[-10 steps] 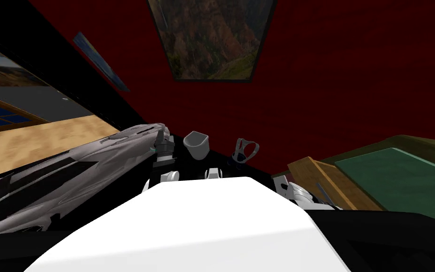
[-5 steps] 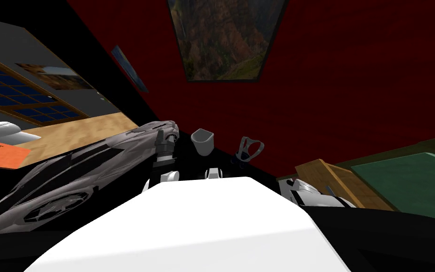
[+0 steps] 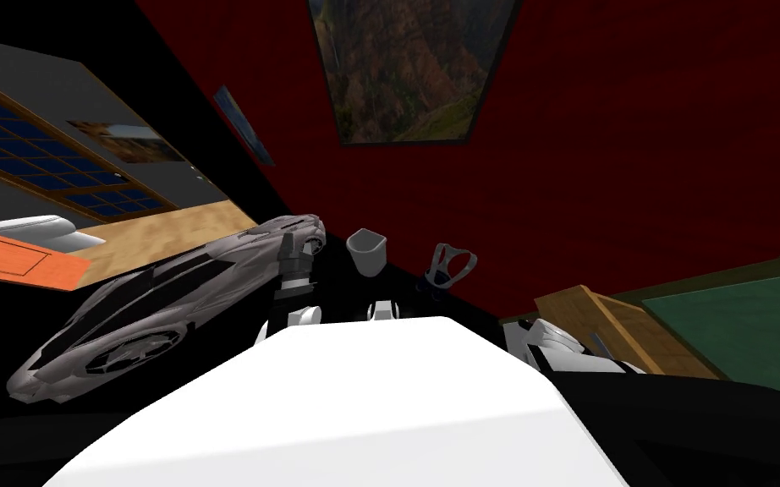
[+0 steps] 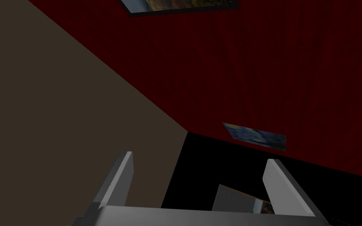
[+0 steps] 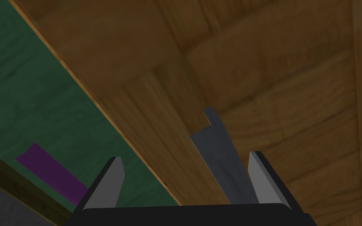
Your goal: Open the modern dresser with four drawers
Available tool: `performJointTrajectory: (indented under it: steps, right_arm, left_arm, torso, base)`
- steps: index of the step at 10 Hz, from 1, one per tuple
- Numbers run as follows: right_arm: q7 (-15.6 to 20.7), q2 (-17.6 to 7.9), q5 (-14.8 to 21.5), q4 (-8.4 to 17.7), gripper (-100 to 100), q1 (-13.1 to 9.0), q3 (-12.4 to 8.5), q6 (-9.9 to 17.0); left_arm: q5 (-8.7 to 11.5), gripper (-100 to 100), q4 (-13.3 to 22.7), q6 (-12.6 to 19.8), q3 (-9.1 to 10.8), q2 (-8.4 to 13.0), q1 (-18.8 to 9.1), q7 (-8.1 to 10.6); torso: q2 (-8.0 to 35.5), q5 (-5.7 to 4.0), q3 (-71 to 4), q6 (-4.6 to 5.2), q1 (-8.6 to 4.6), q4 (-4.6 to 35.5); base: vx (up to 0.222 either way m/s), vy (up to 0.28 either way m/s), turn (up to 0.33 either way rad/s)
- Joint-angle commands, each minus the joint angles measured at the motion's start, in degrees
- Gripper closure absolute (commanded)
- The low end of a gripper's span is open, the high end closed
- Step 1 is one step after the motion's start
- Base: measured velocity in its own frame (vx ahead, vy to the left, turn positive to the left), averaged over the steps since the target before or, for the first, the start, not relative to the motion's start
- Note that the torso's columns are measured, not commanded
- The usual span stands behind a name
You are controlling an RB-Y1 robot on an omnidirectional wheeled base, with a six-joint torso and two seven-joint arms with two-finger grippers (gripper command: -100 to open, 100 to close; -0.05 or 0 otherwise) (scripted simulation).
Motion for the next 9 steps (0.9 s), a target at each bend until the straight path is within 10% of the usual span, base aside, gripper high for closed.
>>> performJointTrajectory:
  steps: [1,3,4,9]
  right_arm:
    - [-0.6,-1.2,0.6,1.2,-100,-2.0,0.5,-0.7]
    - [-1.2,-0.9,0.9,4.2,-100,-2.9,0.9,-1.3]
    - [-1.3,-0.7,0.9,4.5,0,-3.0,0.9,-1.6]
    - [-1.3,0.0,0.7,4.5,0,-3.1,0.9,-2.0]
  left_arm:
    - [0.0,0,0.0,0.0,0.00,0.0,0.0,0.00]
    - [0.0,0,0.0,0.0,0.01,0.0,0.0,0.00]
    - [0.0,0,0.0,0.0,0.01,0.0,0.0,0.00]
    - [0.0,0,0.0,0.0,0.01,0.0,0.0,0.00]
  torso:
    - [-0.1,0.09,-0.1,0.05,0.07,0.0]
    - [-0.3,0.07,-0.3,0.12,0.01,-0.1]
    - [-0.3,-0.01,-0.2,0.05,-0.04,-0.1]
    - [-0.2,-0.29,0.0,-0.03,-0.36,0.0]
  base:
    - [-0.026,0.016,-0.018]
    - [0.004,-0.002,0.011]
    - [0.000,0.000,0.000]
    - [0.000,0.000,0.000]
